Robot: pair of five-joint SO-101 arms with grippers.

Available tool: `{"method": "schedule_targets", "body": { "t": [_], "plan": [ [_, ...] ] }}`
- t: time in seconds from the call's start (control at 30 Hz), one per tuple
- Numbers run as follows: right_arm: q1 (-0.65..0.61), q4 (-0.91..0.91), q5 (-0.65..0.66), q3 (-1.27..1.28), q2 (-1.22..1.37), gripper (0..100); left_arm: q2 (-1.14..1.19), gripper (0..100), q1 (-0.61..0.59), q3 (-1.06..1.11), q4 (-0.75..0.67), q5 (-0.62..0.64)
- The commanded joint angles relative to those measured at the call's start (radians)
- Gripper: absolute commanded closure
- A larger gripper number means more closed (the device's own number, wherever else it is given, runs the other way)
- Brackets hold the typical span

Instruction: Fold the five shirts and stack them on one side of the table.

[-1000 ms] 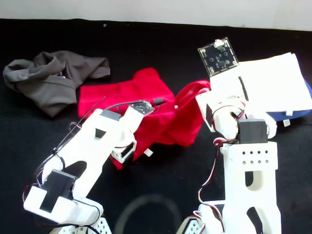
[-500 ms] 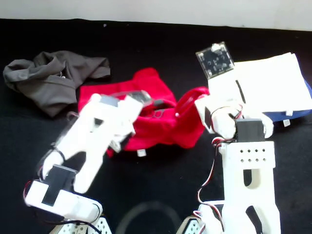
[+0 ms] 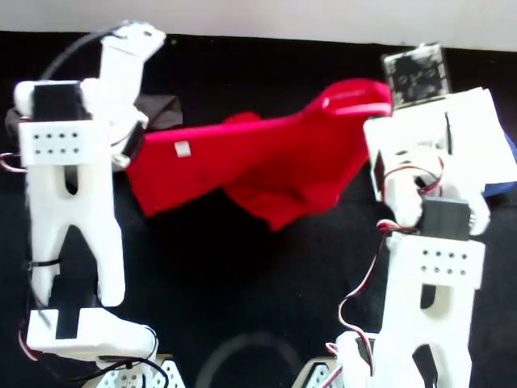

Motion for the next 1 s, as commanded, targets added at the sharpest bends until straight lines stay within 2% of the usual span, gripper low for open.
{"method": "schedule_targets", "body": {
  "t": [0.0,0.23,0.47,0.63,0.83,0.97],
  "plan": [
    [0.025,0.021,-0.008,-0.188,-0.002,99.2,-0.094,99,-0.027,-0.091,0.011,-0.005],
    [0.019,0.062,-0.006,-0.424,-0.013,99.2,-0.343,99,-0.019,-0.099,0.006,-0.008],
    [0.019,0.119,-0.005,-0.544,-0.015,99.2,-0.522,99,-0.024,-0.099,-0.032,-0.009],
    [0.019,0.117,-0.003,-0.562,-0.016,99.2,-0.549,99,-0.025,-0.097,-0.058,-0.009],
    [0.019,0.163,-0.003,-0.725,-0.05,99.2,-0.549,99,-0.027,-0.073,-0.051,-0.008],
    [0.019,0.168,-0.003,-0.753,-0.061,99.2,-0.549,99,-0.065,-0.018,-0.075,-0.009]
  ]
}}
